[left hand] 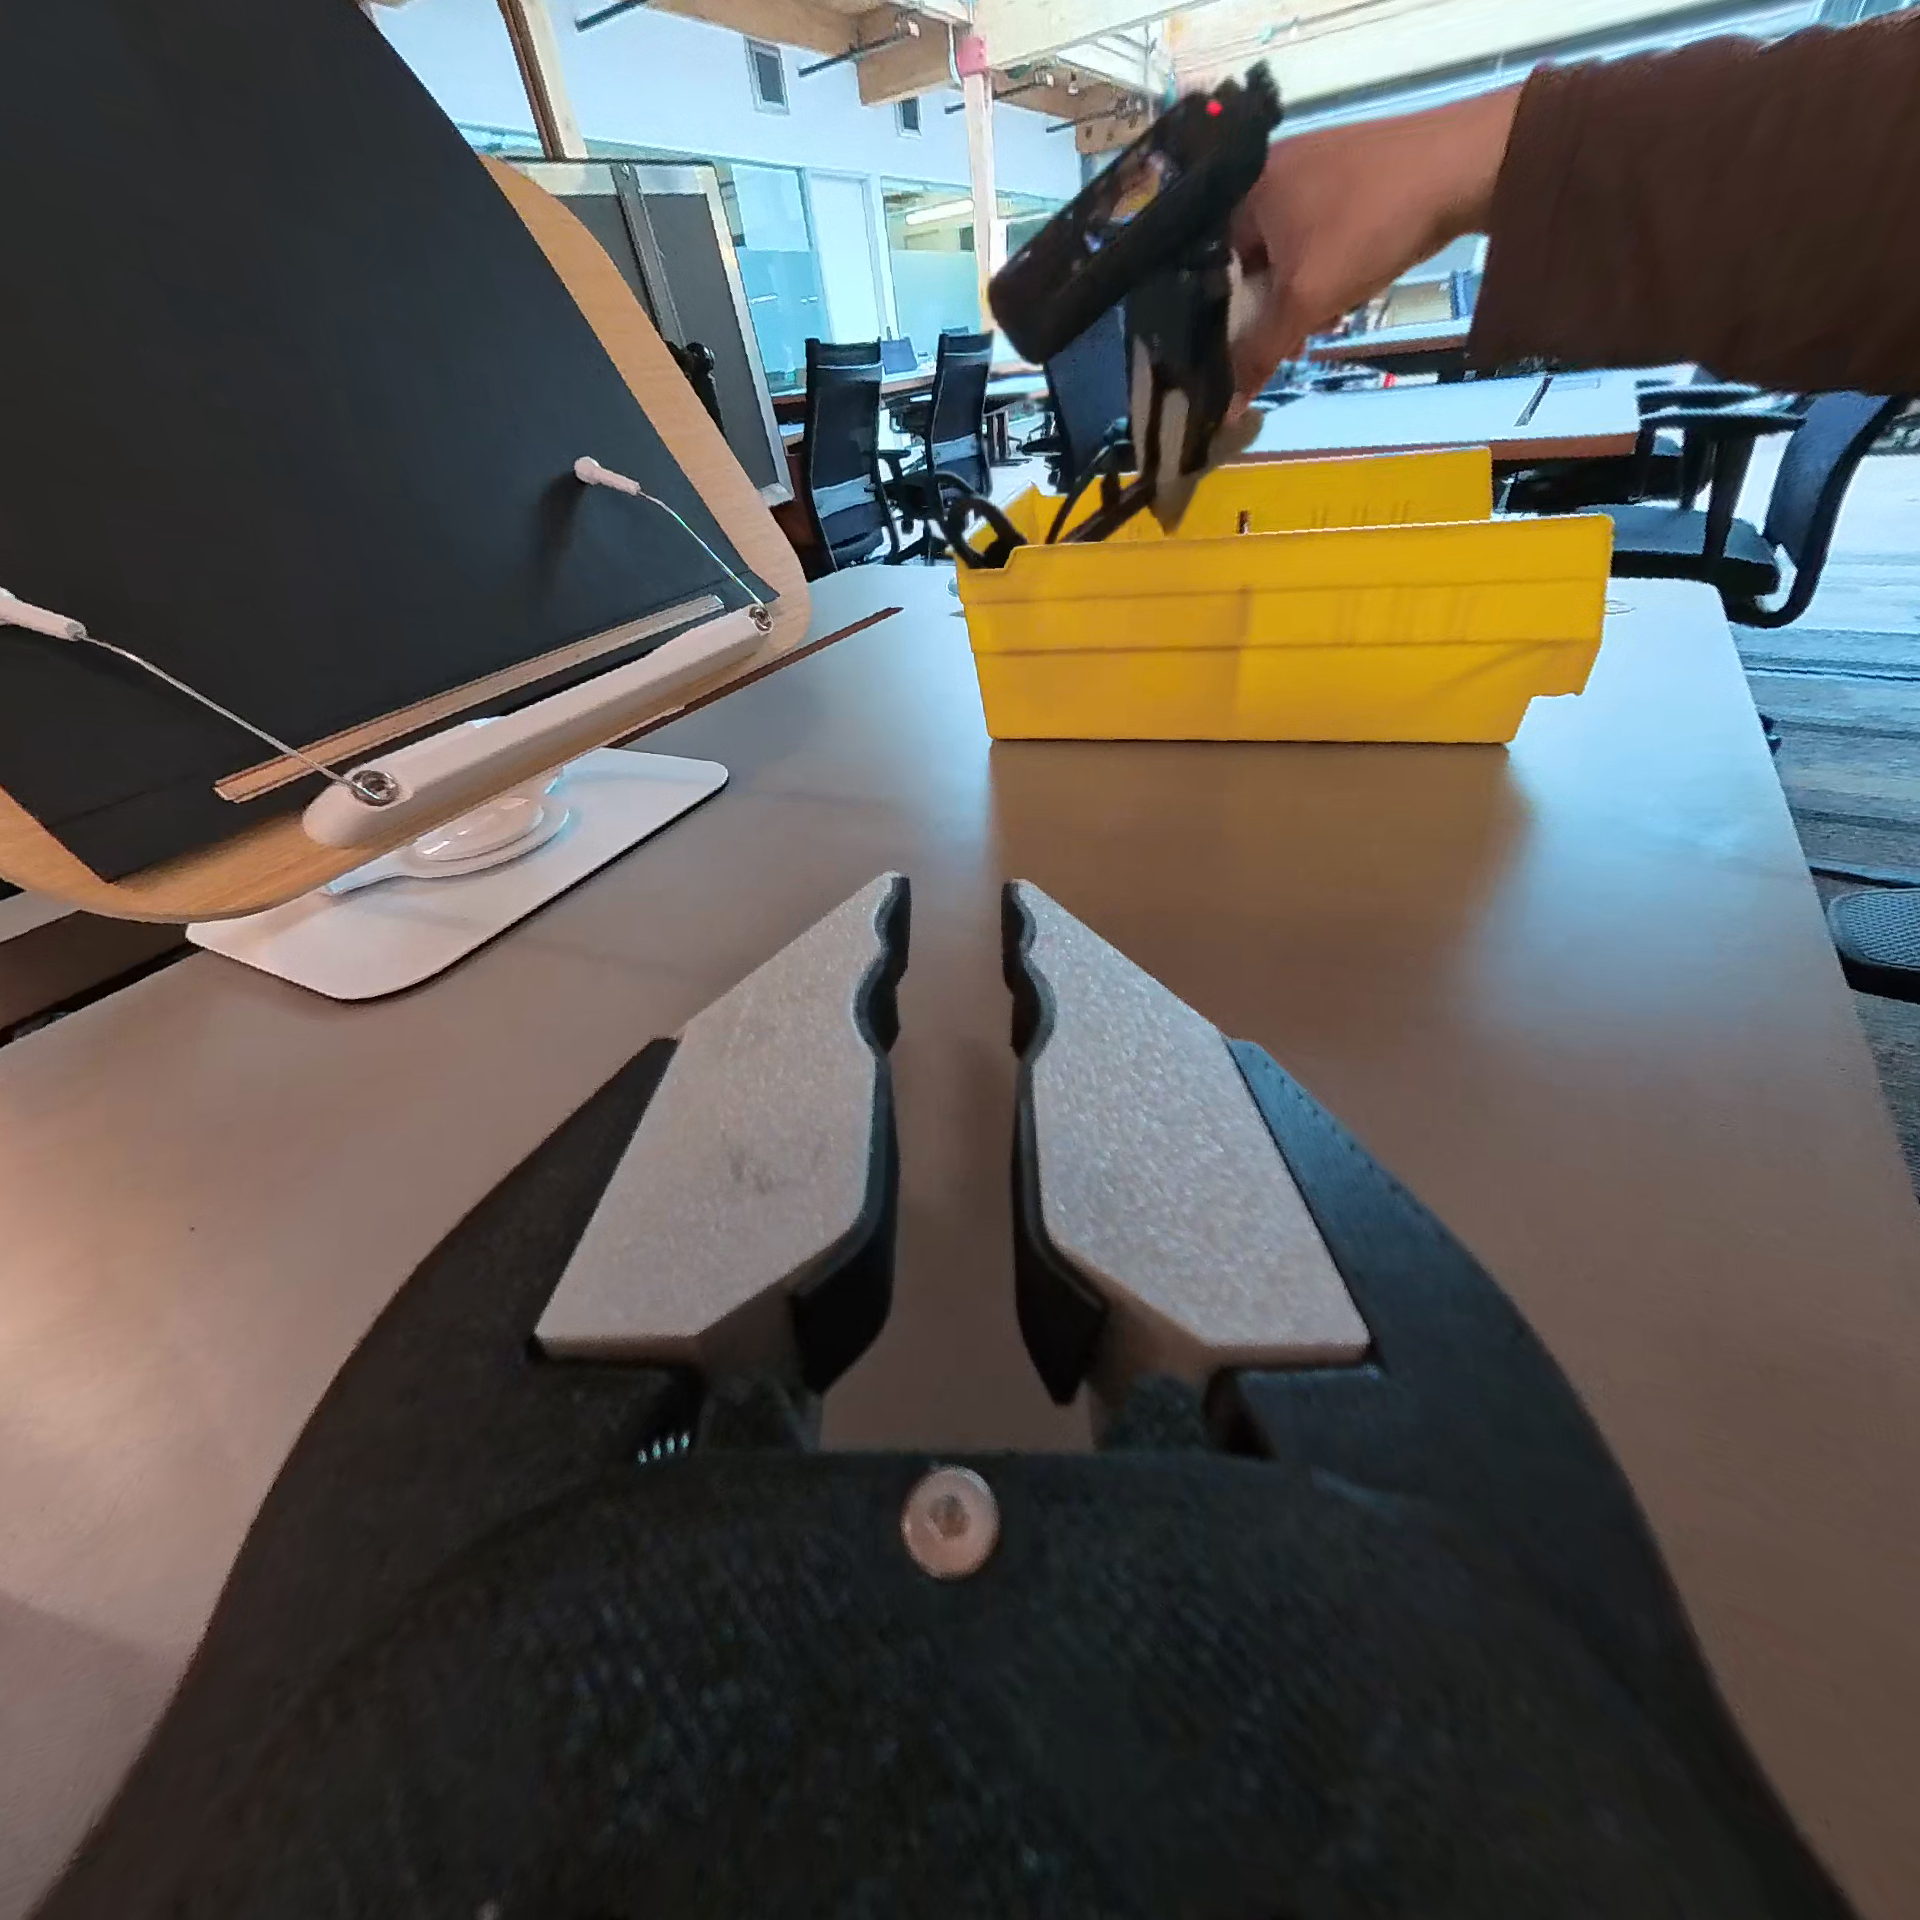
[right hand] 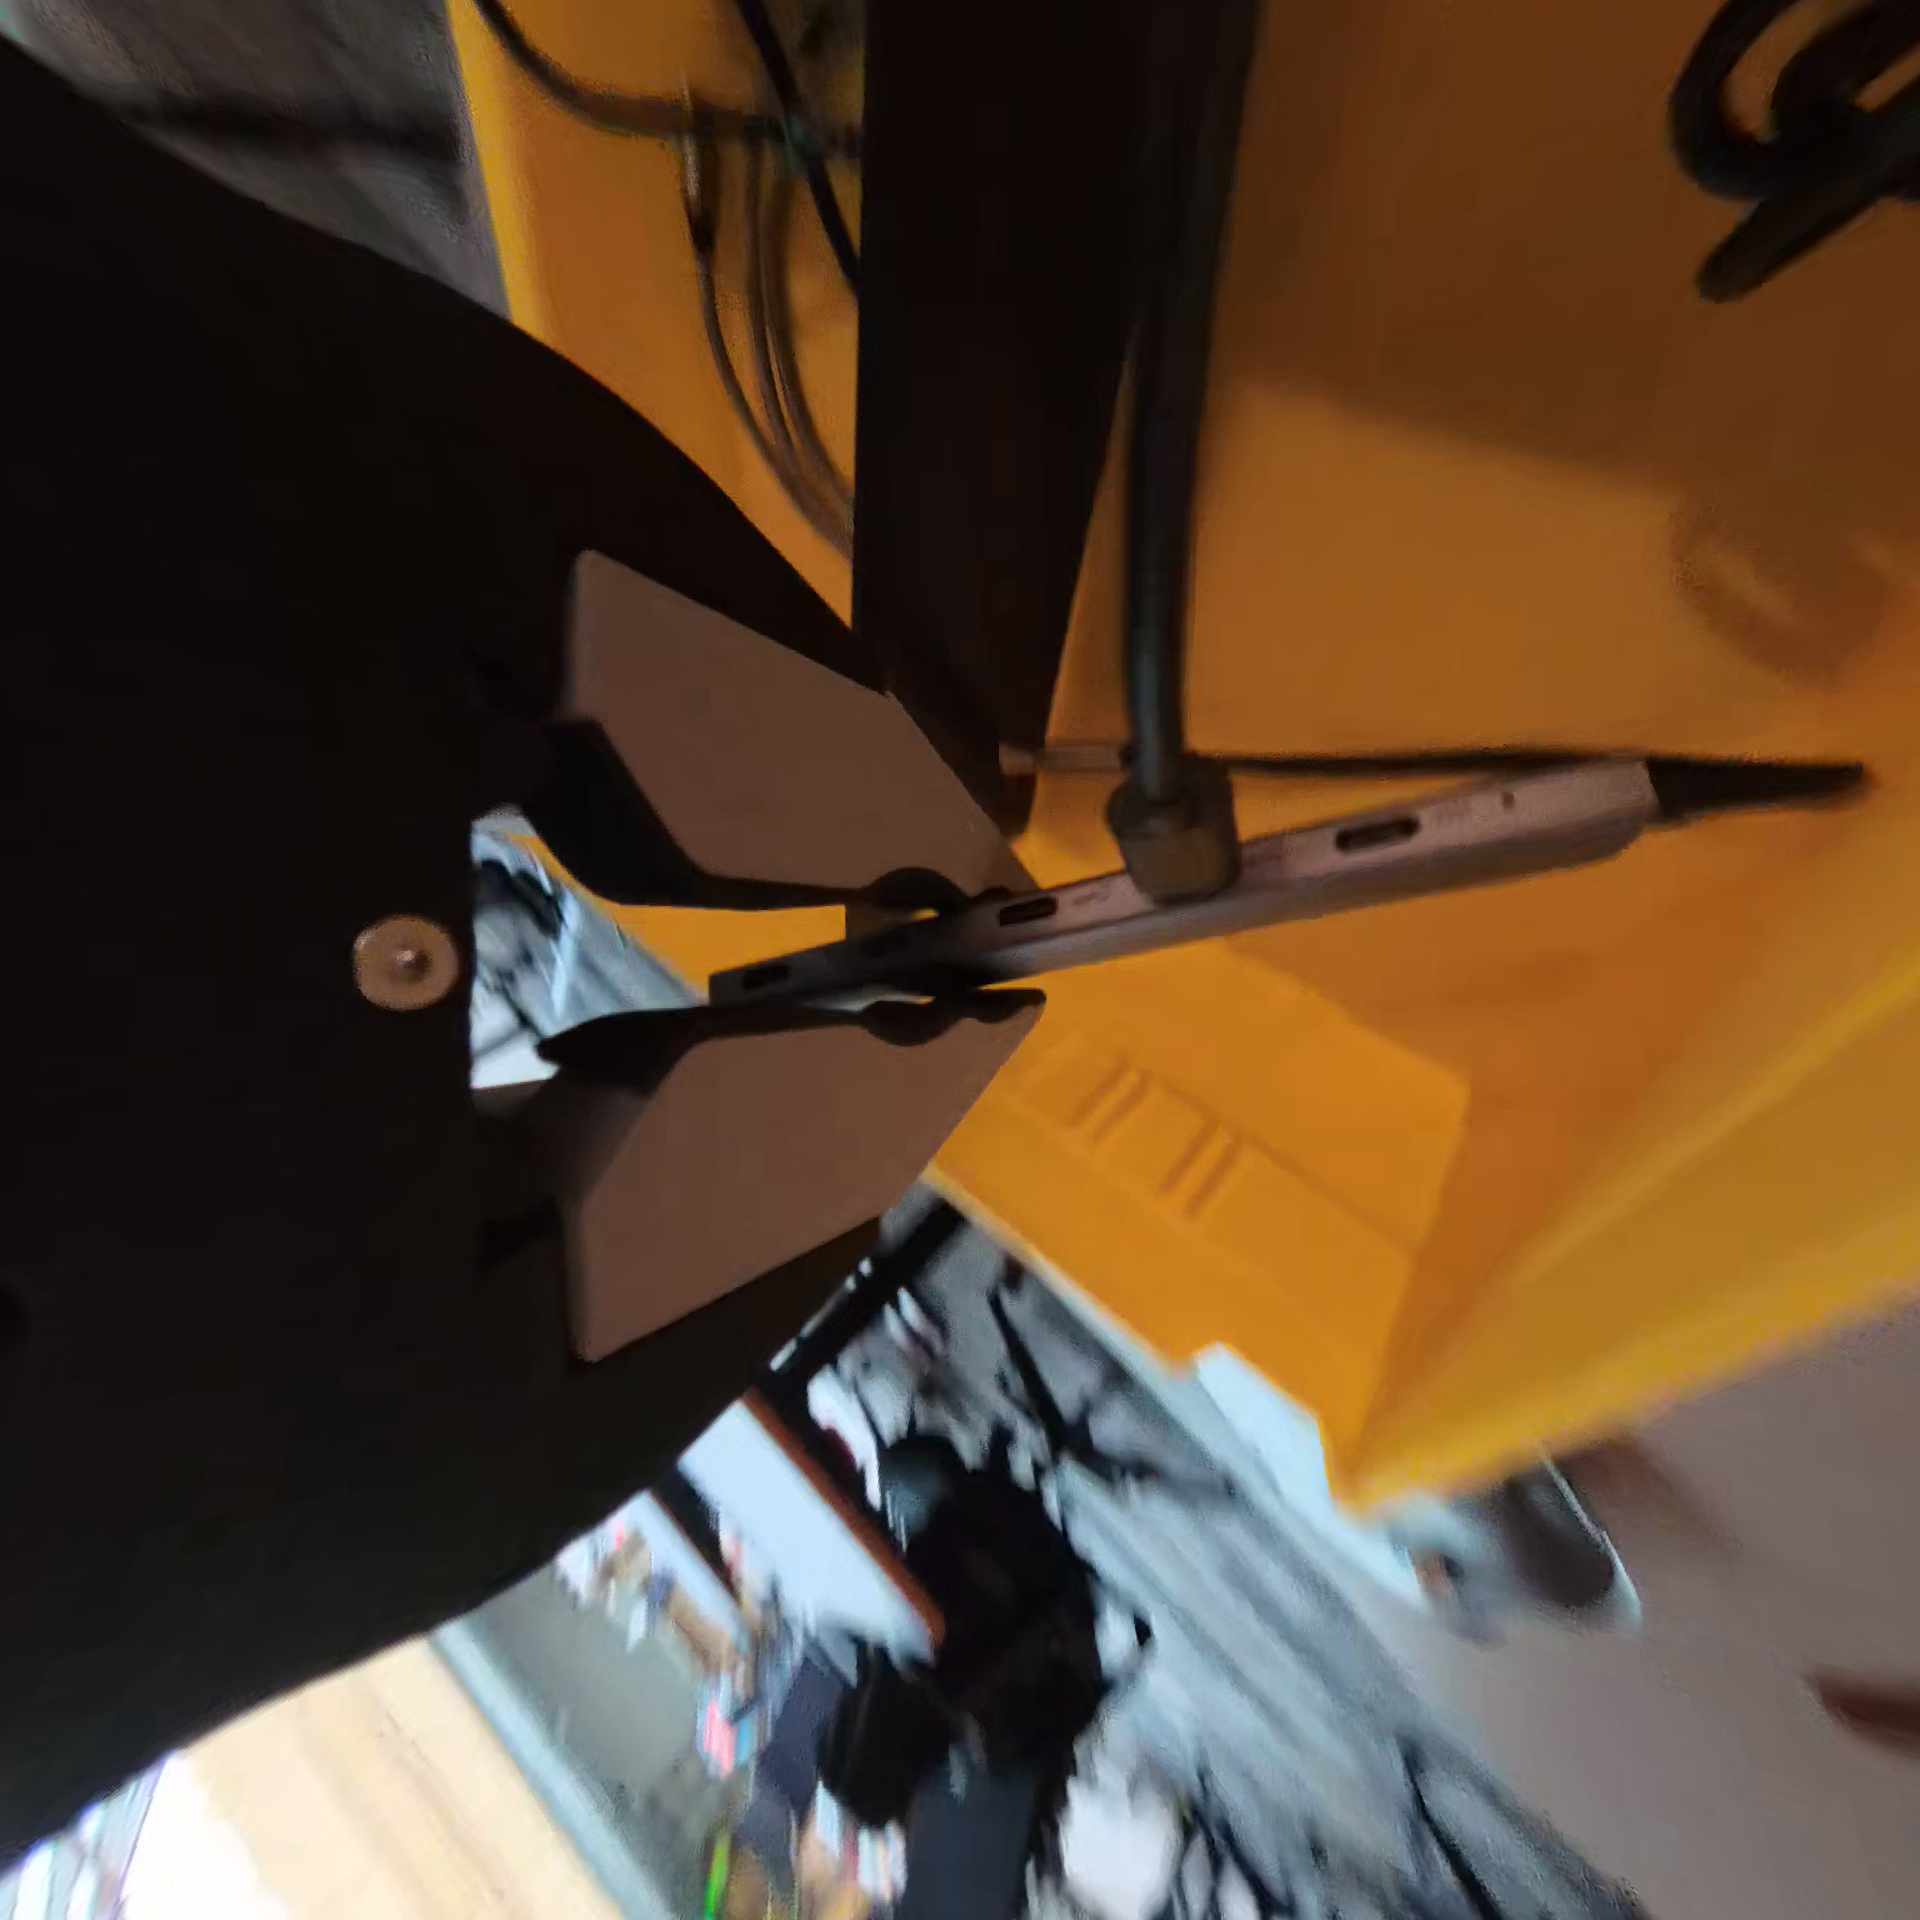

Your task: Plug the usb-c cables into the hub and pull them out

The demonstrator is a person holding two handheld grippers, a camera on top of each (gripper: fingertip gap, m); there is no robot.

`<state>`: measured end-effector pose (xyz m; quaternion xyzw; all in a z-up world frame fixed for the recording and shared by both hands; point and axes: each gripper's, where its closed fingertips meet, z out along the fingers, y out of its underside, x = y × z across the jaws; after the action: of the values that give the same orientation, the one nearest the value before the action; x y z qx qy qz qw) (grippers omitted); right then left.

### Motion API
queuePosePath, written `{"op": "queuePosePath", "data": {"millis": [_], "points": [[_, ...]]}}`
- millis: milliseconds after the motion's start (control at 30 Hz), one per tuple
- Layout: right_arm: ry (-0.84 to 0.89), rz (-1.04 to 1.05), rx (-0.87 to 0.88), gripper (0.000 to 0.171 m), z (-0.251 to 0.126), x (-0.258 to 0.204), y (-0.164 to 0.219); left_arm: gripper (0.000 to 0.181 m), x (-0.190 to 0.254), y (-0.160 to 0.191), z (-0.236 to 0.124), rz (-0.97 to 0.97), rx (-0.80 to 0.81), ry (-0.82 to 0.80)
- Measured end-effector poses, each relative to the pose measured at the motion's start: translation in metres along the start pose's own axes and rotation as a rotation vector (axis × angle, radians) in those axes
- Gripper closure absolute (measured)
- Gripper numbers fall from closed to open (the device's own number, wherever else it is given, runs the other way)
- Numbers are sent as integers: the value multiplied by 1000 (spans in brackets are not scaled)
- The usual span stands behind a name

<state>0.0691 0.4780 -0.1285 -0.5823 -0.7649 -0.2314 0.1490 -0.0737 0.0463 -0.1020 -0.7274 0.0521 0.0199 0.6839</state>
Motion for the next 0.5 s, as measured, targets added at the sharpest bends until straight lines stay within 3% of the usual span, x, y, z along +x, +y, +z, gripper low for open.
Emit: {"op": "queuePosePath", "data": {"millis": [100, 200, 300, 500], "points": [[163, -143, 18, 163, -3, 22, 3, 166, 0, 0, 1, -6, -2, 5], [109, -276, 5, 154, 19, 0, 5, 166, 2, 1, 1, 1, -6, 8], [67, -228, 45, 138, 22, -9, -1, 167, 1, 0, 0, -4, -3, 9], [-34, -150, 285, 122, -24, -6, 2, 166, 0, 0, 1, -35, 1, 19]]}}
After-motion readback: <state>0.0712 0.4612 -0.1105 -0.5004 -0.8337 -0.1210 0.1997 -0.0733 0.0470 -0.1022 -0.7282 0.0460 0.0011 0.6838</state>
